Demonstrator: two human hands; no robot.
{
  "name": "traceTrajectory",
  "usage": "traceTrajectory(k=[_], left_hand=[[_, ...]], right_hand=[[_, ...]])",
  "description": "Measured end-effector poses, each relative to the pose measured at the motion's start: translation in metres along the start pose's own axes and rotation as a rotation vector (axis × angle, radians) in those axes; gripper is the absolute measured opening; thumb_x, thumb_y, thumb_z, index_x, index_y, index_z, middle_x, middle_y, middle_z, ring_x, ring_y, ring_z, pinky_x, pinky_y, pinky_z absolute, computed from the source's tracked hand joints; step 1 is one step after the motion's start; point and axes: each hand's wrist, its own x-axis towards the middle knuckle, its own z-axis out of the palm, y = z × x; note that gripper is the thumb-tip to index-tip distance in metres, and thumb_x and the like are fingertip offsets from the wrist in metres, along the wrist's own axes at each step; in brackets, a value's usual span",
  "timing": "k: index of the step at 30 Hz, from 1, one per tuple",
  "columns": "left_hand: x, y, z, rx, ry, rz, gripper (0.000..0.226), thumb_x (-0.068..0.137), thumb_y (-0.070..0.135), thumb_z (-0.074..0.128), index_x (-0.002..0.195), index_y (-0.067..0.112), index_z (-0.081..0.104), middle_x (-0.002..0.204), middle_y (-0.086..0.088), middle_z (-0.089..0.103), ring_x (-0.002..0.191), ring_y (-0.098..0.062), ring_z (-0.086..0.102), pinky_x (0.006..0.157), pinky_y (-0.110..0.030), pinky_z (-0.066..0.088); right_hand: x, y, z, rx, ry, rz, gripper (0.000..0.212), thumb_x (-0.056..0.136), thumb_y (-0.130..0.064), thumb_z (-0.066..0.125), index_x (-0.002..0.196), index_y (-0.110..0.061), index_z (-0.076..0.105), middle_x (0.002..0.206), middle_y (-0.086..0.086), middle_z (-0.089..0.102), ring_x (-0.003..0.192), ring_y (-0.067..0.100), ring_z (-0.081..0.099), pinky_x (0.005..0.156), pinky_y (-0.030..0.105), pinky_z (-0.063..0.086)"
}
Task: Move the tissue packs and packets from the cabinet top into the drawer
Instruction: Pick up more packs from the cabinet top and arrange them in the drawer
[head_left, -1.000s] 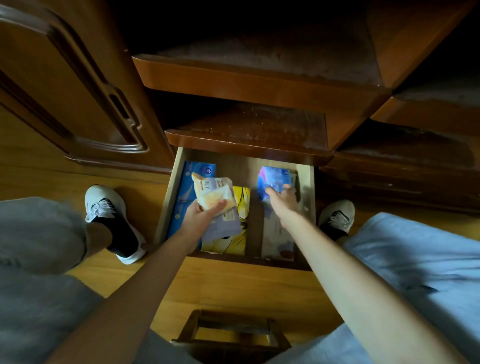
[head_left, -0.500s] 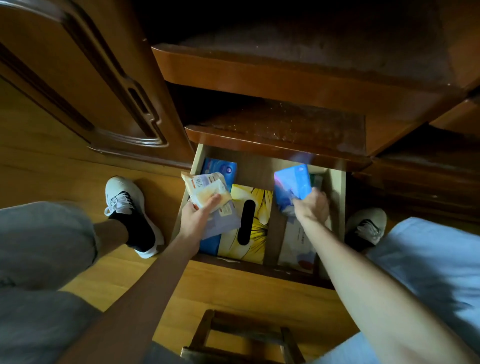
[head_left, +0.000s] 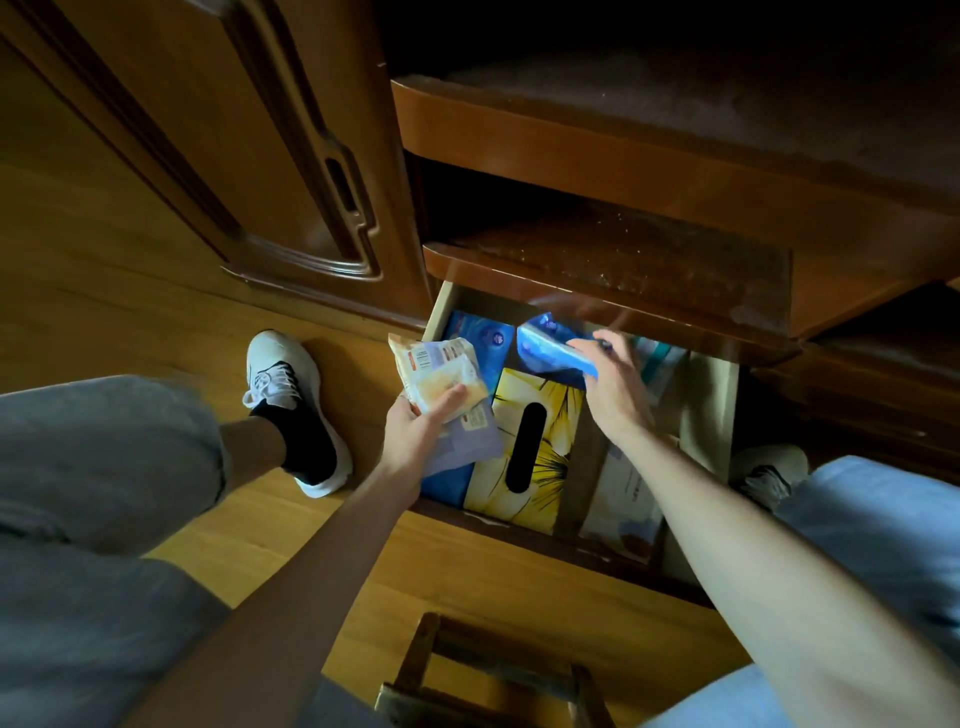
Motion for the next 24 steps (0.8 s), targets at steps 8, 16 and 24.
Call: traceTrajectory(k=[8, 16, 24], left_hand=[[0.002, 0.001, 0.008, -0.002, -0.021, 0.020, 0.034, 0.088, 0.031, 0.078, 0.120, 0.029, 0.065, 0.111, 0.003, 0.077, 0.102, -0.017, 0.074, 0.081, -0.032, 0.061], [-0.001, -0.001, 0.024, 0.025, -0.047, -0.013, 0.033, 0.089, 0.029, 0.078, 0.120, 0.026, 0.066, 0.112, 0.002, 0.076, 0.102, -0.016, 0.074, 0.079, -0.027, 0.060], [-0.006, -0.005, 0.033, 0.068, -0.040, -0.011, 0.043, 0.091, 0.025, 0.076, 0.130, 0.017, 0.061, 0.120, -0.003, 0.072, 0.106, -0.015, 0.070, 0.085, -0.029, 0.060]], right_hand=[[-0.023, 0.024, -0.006, -0.142, 0.212, -0.139, 0.049, 0.086, 0.012, 0.059, 0.129, -0.010, 0.068, 0.139, 0.010, 0.058, 0.128, 0.030, 0.054, 0.084, 0.041, 0.060], [-0.071, 0.064, -0.023, -0.743, -0.094, 0.007, 0.063, 0.092, -0.020, 0.061, 0.152, -0.027, 0.041, 0.155, 0.008, 0.042, 0.137, 0.030, 0.039, 0.102, 0.044, 0.037], [-0.085, 0.049, -0.029, -0.882, -0.550, 0.025, 0.053, 0.091, -0.034, 0.063, 0.142, -0.029, 0.049, 0.143, 0.009, 0.045, 0.132, 0.031, 0.038, 0.106, 0.043, 0.033]])
